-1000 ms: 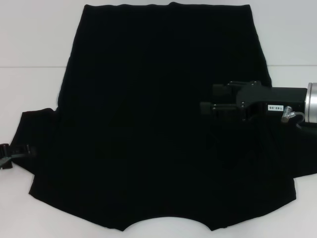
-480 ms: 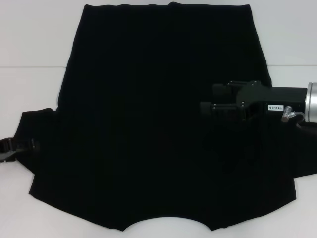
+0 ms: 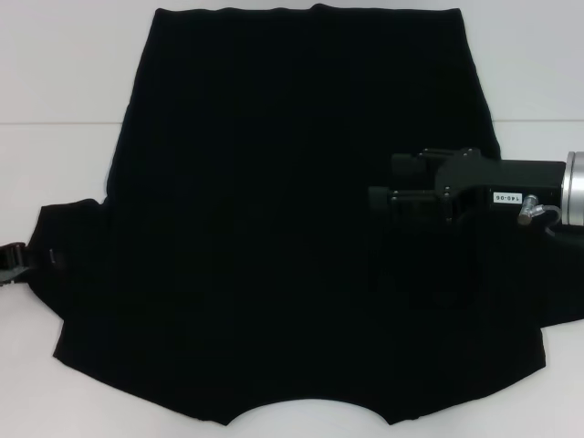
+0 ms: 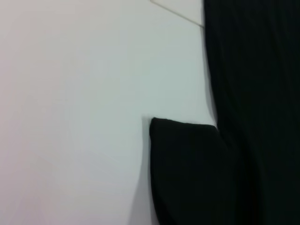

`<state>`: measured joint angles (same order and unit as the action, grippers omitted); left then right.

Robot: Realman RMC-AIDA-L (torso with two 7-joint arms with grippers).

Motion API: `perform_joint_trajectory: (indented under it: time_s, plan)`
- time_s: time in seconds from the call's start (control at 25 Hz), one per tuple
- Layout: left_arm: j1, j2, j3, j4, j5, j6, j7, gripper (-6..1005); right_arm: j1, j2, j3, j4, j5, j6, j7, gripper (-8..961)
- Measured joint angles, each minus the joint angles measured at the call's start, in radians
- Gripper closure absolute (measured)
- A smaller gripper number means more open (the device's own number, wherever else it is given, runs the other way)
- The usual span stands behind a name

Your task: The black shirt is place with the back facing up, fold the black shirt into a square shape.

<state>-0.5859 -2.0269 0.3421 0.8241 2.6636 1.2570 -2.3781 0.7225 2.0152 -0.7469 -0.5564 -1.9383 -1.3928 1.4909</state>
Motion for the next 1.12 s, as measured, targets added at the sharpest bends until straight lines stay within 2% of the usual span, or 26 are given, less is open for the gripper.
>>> perform_joint_trajectory:
  time_s: [0.12, 0.32, 0.64, 0.84, 1.12]
  plan:
    - [0.0, -0.001, 0.0, 0.0, 0.0, -0.001, 0.0, 325, 0.0, 0.0, 0.0, -0.001, 0.001, 0.0, 0.0, 130]
    - [0.0, -0.001, 0.0, -0.002, -0.003, -0.005, 0.0, 561, 0.0, 0.0, 0.005, -0.002, 0.001, 0.0, 0.0, 130]
    - [0.0, -0.001, 0.0, -0.007, -0.005, -0.024, 0.0, 774, 0.0, 0.001, 0.008, -0.002, 0.001, 0.0, 0.0, 130]
    - [-0.002, 0.0, -0.003, -0.007, -0.013, -0.054, 0.005, 975, -0.003, 0.003, 0.017, -0.002, 0.001, 0.001, -0.001, 130]
    - [-0.023, 0.01, -0.002, 0.009, -0.018, -0.146, 0.01, 974, -0.004, 0.006, 0.028, -0.002, 0.001, 0.001, -0.001, 130]
